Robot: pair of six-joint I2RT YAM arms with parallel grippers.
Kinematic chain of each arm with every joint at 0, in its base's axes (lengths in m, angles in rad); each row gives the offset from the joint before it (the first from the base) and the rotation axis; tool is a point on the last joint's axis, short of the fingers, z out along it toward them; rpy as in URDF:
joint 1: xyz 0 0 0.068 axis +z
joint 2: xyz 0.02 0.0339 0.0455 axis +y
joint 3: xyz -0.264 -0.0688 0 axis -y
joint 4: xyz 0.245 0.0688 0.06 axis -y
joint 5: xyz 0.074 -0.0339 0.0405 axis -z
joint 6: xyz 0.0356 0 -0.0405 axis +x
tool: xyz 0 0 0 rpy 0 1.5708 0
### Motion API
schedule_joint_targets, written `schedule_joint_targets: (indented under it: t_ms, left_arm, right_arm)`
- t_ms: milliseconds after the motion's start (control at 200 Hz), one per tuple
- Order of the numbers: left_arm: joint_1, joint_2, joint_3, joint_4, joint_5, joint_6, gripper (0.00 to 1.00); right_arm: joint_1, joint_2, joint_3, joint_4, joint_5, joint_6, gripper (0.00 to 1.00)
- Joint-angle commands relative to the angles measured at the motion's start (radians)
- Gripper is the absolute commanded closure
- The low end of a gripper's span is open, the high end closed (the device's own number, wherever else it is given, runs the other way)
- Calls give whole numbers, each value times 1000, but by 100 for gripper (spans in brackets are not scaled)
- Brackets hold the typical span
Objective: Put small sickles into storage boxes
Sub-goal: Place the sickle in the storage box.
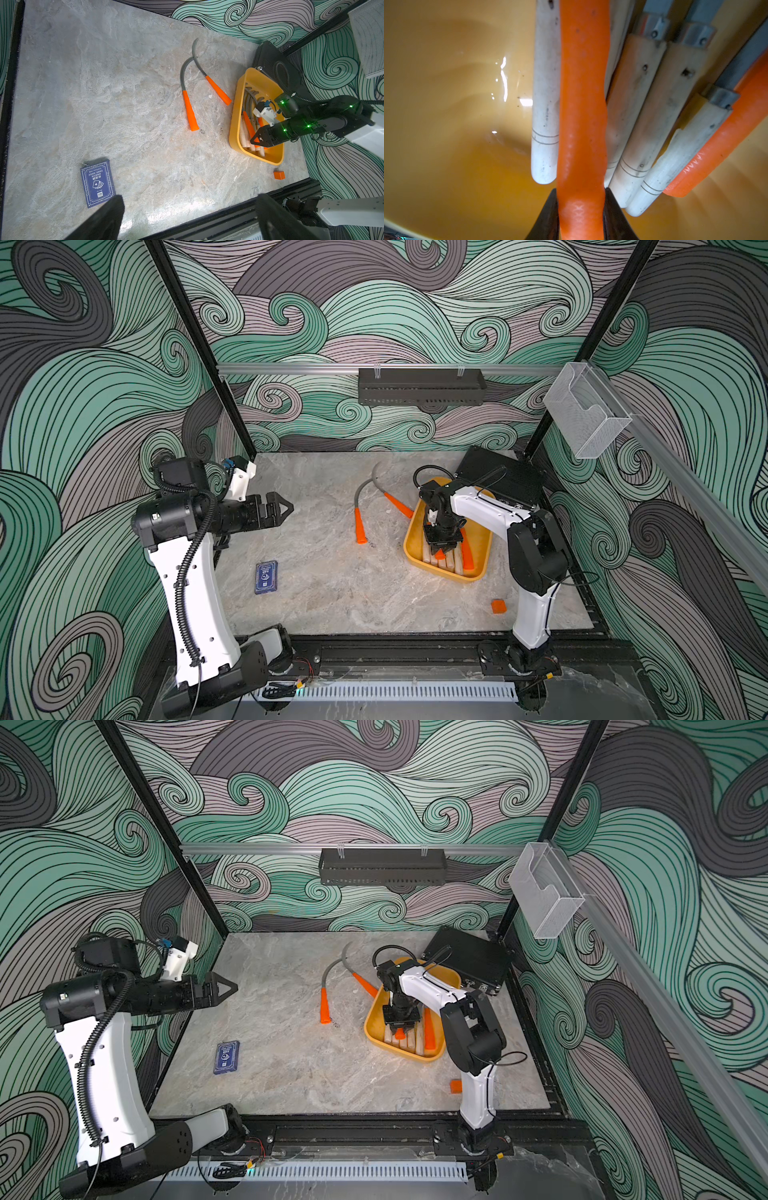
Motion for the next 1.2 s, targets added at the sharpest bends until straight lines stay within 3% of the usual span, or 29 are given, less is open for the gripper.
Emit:
schedule_joint_targets:
  t_ms: [0, 565, 856, 1196]
  left_arm:
    - [5, -5, 10, -7, 6, -3, 2]
    - [5, 0, -1, 10, 9, -5, 1]
    - [4, 3, -3, 16, 13, -4, 2]
    - [5, 11, 6, 20, 13, -5, 1]
  right_arm:
    - [-9, 13, 10, 12, 30, 11, 74]
    - [-9, -49, -33, 10, 24, 24, 59]
    - [-8, -67, -30, 2, 31, 26, 56]
    - [-4, -215, 26, -21, -36, 35, 55]
